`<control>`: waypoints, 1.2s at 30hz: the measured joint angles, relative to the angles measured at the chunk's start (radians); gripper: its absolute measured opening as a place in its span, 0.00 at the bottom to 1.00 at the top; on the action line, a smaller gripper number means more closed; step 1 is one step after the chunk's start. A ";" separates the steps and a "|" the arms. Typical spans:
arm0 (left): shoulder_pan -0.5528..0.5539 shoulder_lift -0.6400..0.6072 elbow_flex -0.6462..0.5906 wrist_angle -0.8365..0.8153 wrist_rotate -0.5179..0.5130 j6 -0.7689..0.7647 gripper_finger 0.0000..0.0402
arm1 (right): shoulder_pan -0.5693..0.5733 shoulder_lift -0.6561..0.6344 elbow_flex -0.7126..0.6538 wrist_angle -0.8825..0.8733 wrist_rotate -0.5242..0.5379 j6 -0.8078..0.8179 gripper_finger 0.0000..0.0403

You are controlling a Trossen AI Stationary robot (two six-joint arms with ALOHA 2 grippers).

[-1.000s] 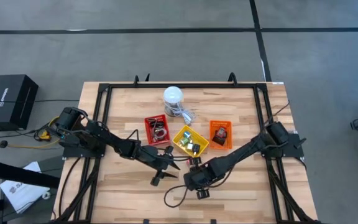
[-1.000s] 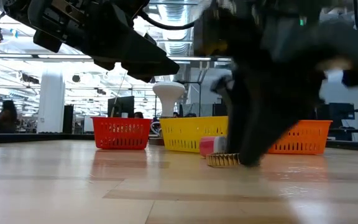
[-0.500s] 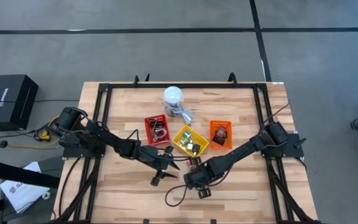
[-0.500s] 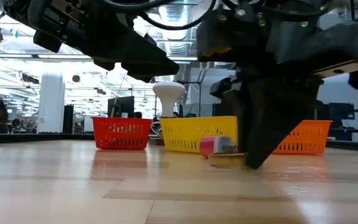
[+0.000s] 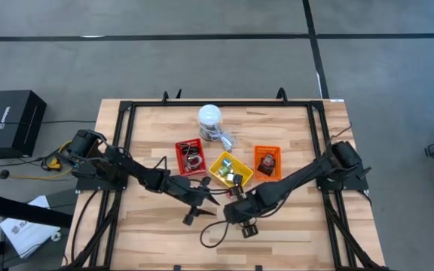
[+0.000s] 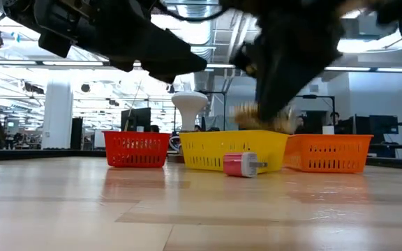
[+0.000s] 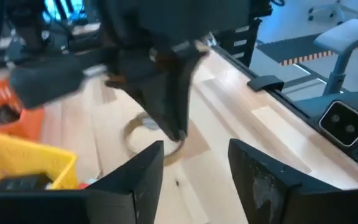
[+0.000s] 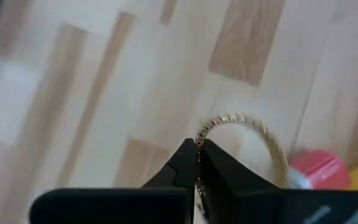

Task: Pick & Place Office items
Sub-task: Put the gold watch into the red basket

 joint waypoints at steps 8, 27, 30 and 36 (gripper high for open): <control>-0.030 0.000 0.045 0.016 0.001 0.127 0.55 | -0.007 -0.102 0.000 0.082 -0.015 -0.023 0.01; -0.027 0.000 0.047 0.063 0.005 0.271 0.47 | -0.052 -0.120 -0.001 0.241 -0.153 -0.089 0.01; -0.027 0.000 0.047 0.062 0.003 0.271 0.45 | -0.065 -0.123 0.000 0.241 -0.170 -0.091 0.01; -0.027 0.000 0.047 0.058 0.000 0.271 0.37 | -0.081 -0.123 0.000 0.237 -0.182 -0.089 0.01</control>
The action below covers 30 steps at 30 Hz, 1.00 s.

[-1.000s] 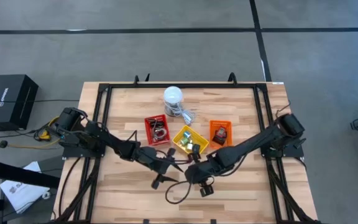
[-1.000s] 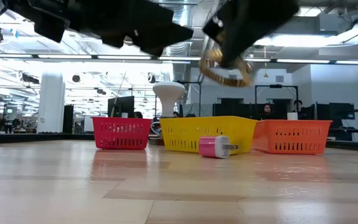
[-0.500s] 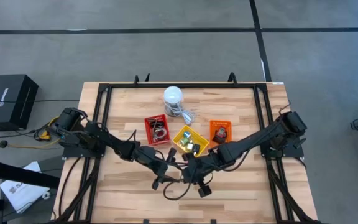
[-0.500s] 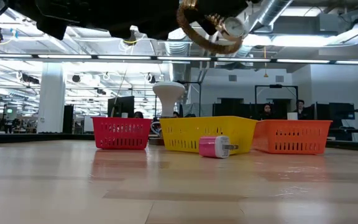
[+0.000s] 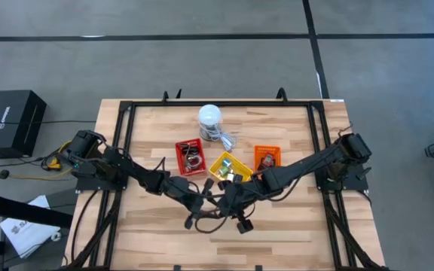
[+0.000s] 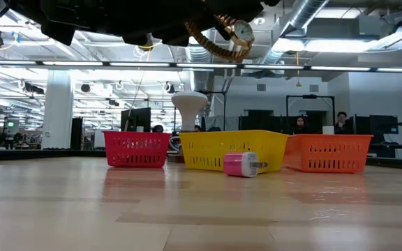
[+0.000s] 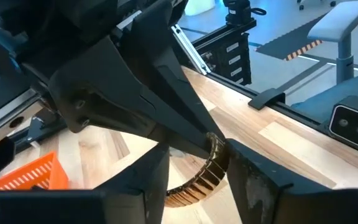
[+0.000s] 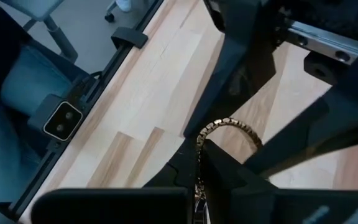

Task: Pick & Place Office items
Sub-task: Put the gold watch into the red basket

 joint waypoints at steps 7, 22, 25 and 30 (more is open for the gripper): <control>-0.001 0.000 -0.001 -0.005 0.001 0.001 0.25 | 0.001 0.000 0.000 -0.030 -0.015 0.006 0.01; 0.000 -0.001 -0.001 0.002 0.000 0.001 0.11 | -0.012 -0.001 0.045 -0.114 -0.016 0.008 0.02; 0.000 -0.002 -0.001 0.004 -0.003 0.004 0.10 | -0.016 -0.001 0.065 -0.151 -0.016 0.008 0.02; 0.001 -0.002 -0.001 0.002 -0.007 0.004 0.11 | -0.016 0.000 0.066 -0.157 -0.015 0.008 0.02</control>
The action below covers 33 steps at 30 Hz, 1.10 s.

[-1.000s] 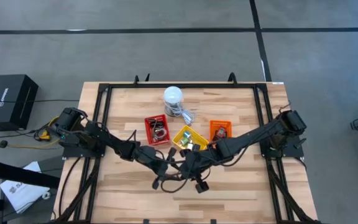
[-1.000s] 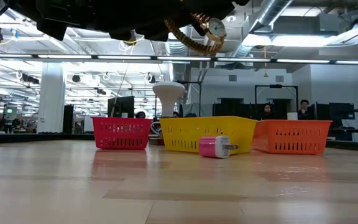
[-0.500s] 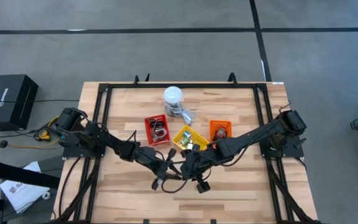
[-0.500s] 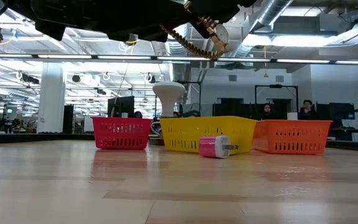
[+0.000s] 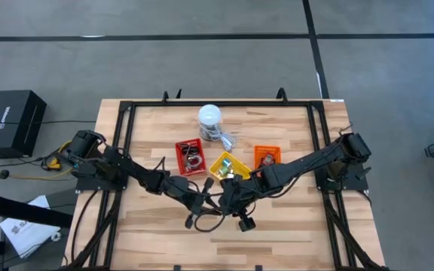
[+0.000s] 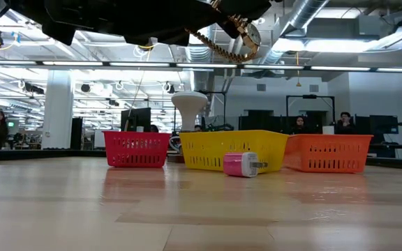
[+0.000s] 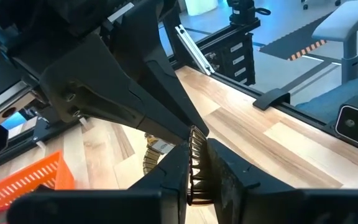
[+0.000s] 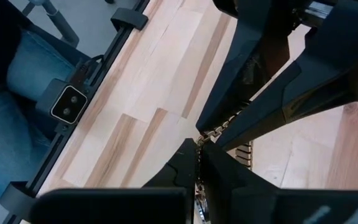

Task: Pick & Place Office items
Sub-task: Put the gold watch into the red basket

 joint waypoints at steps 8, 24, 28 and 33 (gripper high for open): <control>0.000 0.000 0.000 -0.004 0.004 0.000 0.09 | 0.000 0.000 0.000 0.000 0.000 0.000 0.02; -0.002 0.002 0.000 -0.017 0.007 -0.011 0.08 | -0.002 0.000 0.008 -0.107 0.011 0.081 0.31; -0.002 0.002 -0.001 -0.027 0.005 -0.011 0.10 | 0.000 0.000 0.057 -0.269 0.010 0.146 0.33; -0.002 0.002 -0.002 -0.062 -0.077 -0.011 0.11 | 0.038 -0.004 0.092 -0.424 0.122 0.184 0.31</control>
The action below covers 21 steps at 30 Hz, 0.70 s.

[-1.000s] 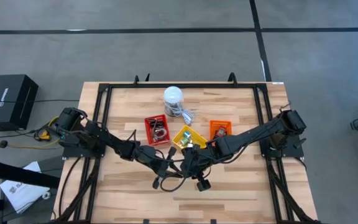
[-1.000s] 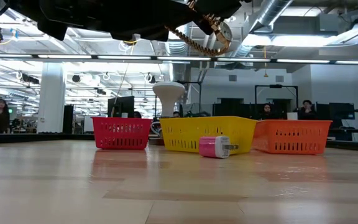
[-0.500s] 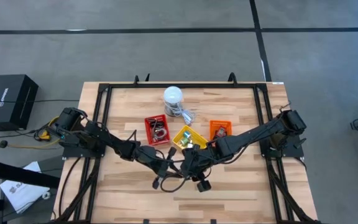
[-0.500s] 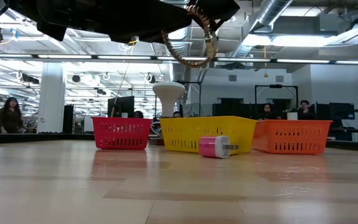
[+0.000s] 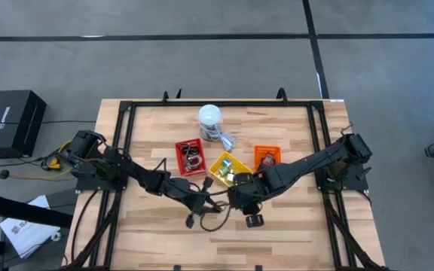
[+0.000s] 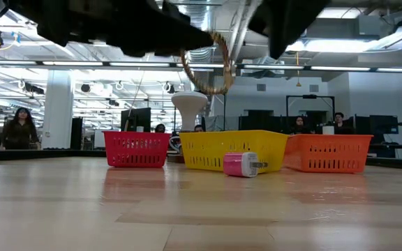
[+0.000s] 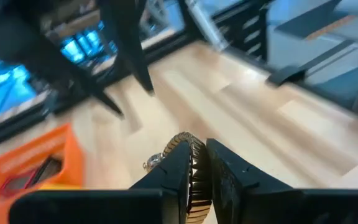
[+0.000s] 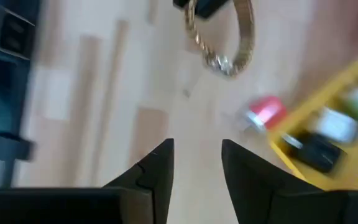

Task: Pick & Place Office items
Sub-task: Put the gold watch into the red basket

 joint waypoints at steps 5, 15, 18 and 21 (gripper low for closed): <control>0.003 -0.040 -0.002 -0.098 -0.139 -0.021 0.09 | 0.060 -0.018 0.001 -0.162 0.087 0.024 0.30; 0.067 -0.301 -0.002 -0.412 -0.244 -0.140 0.10 | 0.146 -0.274 -0.095 -0.196 0.477 0.090 0.30; 0.115 -0.357 -0.002 -0.482 -0.252 -0.183 0.10 | 0.130 -0.380 -0.222 -0.109 0.498 0.105 0.30; 0.178 -0.384 -0.034 -0.496 -0.252 -0.236 0.11 | 0.104 -0.487 -0.390 0.029 0.511 0.105 0.30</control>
